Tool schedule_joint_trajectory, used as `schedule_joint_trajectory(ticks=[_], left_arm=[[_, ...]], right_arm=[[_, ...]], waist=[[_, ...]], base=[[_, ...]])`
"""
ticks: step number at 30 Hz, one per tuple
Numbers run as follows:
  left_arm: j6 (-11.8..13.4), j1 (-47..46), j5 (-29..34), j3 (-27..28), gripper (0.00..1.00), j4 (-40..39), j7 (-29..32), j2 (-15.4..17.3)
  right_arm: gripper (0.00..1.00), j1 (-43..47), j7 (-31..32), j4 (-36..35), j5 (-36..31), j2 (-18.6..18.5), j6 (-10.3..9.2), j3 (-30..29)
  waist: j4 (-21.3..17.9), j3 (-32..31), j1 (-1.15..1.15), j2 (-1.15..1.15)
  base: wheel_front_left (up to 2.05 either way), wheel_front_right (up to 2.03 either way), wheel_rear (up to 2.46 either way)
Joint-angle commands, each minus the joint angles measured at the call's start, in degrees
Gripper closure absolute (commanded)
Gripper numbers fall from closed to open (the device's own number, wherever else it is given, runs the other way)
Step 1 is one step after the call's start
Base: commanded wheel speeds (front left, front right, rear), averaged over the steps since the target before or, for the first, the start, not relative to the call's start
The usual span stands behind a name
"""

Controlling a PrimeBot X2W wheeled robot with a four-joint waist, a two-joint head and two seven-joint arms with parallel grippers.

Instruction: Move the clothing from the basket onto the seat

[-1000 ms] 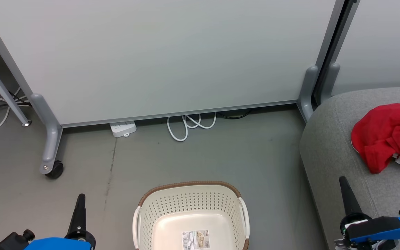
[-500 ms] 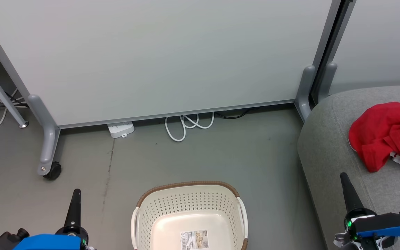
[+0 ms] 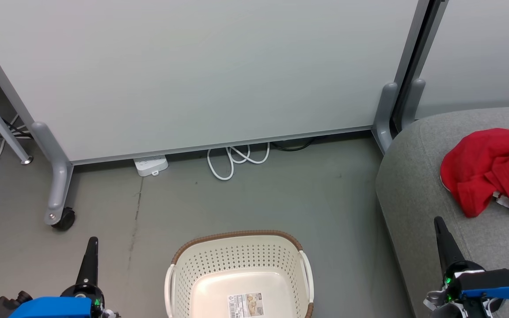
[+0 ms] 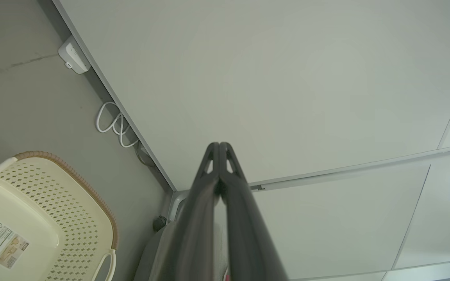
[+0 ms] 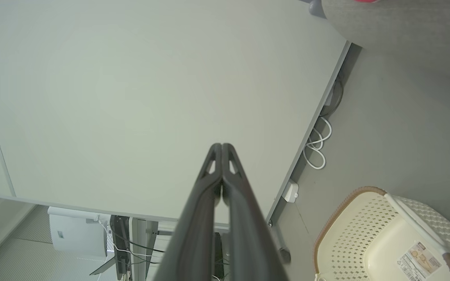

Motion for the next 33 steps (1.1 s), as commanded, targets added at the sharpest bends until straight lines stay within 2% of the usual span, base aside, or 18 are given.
schedule_joint_trajectory(ticks=[1, 33], left_arm=[[-0.25, -1.18, -1.11, 0.65, 1.00, -0.65, 0.30, 0.17], [-0.33, -1.68, -13.44, 2.92, 1.00, -1.88, 3.77, 0.08]], right_arm=[[1.00, -1.25, 0.23, -0.05, 1.27, 0.11, -0.05, -0.14], [1.00, -2.93, 1.59, 1.80, 16.38, 0.32, -0.08, -0.78]], waist=[[-0.04, 0.00, 0.00, 0.00], [-1.20, 0.04, -0.01, 0.00]], base=[[0.00, 0.00, 0.00], [0.00, 0.00, 0.00]])
